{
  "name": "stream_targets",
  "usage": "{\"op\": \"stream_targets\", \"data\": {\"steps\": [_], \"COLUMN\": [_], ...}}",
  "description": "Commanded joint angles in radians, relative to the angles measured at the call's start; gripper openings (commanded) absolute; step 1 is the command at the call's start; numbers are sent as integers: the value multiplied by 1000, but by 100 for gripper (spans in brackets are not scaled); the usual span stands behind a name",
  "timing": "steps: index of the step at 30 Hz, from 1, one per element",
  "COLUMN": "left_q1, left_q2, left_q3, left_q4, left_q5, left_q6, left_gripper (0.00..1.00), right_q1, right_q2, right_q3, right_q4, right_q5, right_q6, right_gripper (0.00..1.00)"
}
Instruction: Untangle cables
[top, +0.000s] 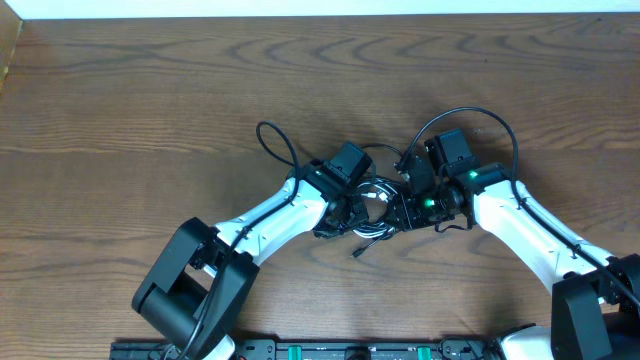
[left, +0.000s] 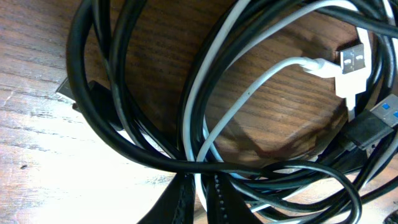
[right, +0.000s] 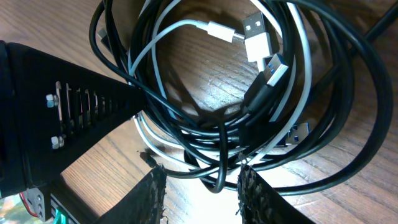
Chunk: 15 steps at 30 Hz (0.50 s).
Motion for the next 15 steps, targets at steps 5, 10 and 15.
{"op": "stream_targets", "data": {"steps": [5, 10, 15], "left_q1": [-3, -3, -3], "left_q2": [22, 22, 22], "left_q3": [1, 2, 1], "left_q4": [17, 20, 31], "left_q5": [-23, -30, -39], "left_q6": [-3, -2, -2], "left_gripper": [16, 15, 15], "right_q1": [8, 8, 8], "right_q2": [9, 10, 10], "right_q3": [-21, -53, -113], "right_q4": [0, 17, 79], "right_q5": [1, 2, 1], "right_q6": [-14, 6, 69], "right_gripper": [34, 34, 31]}}
